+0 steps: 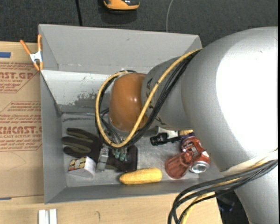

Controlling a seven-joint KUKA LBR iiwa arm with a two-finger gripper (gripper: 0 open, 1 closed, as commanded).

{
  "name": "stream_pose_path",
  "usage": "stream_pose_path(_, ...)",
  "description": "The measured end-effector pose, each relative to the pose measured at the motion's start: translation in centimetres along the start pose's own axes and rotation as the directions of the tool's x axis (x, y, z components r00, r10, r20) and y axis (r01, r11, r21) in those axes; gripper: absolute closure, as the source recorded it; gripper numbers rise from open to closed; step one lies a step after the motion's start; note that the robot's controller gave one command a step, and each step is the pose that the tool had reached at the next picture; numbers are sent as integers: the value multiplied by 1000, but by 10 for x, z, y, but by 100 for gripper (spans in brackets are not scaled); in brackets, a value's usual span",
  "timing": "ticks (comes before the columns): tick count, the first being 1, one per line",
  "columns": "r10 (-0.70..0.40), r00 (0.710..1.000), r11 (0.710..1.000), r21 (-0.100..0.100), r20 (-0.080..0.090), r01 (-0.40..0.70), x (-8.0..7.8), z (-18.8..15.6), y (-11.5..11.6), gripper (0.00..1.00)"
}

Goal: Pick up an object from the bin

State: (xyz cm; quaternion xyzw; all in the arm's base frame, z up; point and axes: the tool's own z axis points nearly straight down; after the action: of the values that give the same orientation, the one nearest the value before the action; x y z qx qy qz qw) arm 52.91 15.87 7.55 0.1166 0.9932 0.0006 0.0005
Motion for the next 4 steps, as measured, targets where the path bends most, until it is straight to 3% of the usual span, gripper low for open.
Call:
stream_pose_path(1,143,990,990,0,0,-143,4,5,-29,100)
stream_pose_path(4,142,990,990,2,-3,-142,5,-9,-30,100)
